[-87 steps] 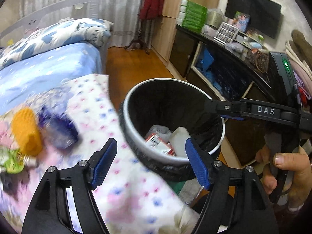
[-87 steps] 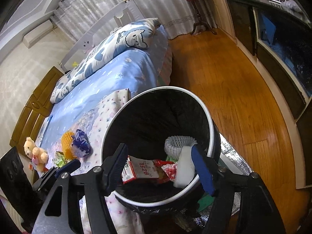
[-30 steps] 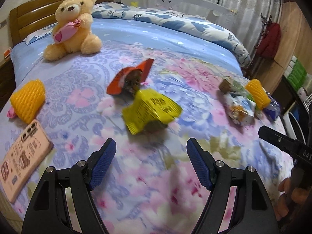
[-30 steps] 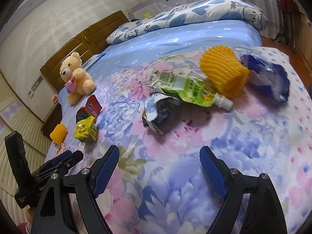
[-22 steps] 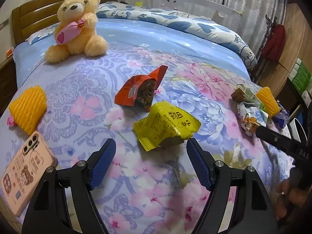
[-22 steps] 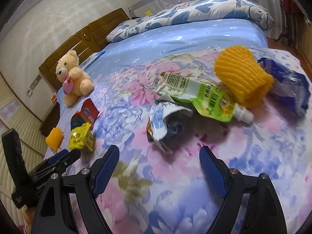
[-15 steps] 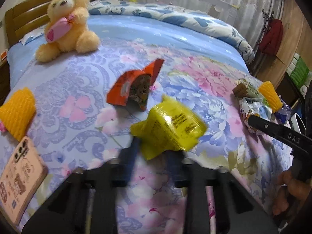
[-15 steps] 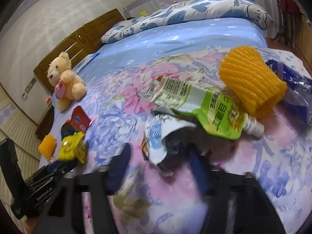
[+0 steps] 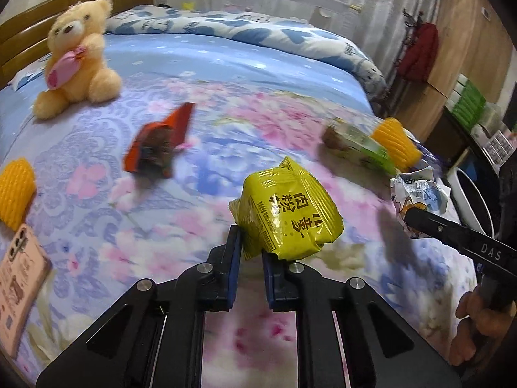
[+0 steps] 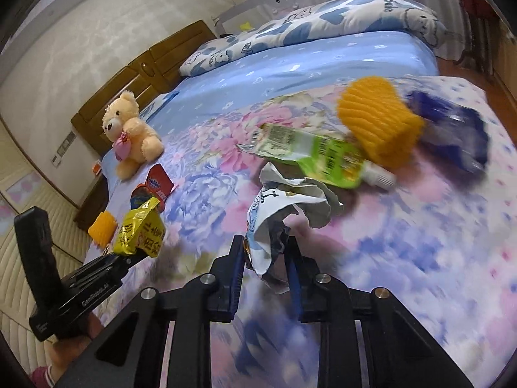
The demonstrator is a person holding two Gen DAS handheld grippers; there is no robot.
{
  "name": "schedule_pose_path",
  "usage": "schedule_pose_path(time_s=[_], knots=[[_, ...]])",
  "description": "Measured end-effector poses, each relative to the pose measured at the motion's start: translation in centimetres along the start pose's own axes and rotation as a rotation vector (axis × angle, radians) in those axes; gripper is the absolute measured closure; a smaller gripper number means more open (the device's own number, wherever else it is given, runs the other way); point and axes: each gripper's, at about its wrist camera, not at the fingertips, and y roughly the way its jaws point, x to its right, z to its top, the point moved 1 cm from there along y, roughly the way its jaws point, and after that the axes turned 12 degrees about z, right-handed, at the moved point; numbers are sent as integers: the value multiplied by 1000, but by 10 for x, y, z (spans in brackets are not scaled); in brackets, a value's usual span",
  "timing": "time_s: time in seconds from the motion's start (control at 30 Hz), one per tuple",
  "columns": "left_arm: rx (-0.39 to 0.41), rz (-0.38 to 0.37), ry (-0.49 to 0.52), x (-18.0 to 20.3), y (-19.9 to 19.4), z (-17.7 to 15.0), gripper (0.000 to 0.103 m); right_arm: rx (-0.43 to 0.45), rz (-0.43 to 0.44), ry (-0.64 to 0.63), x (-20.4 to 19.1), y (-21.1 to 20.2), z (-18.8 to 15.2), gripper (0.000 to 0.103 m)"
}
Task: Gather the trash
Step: 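Grasp the yellow snack bag with left tool while right tool grasps white crumpled wrapper, then carry both items over the bin and open both tools to drop them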
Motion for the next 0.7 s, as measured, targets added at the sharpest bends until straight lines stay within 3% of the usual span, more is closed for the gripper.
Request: schedule_pose_path(time_s=[0.7], knots=[[22,-220,267,165,-38,1,91,175,-145,137,75,-145,-35,78]])
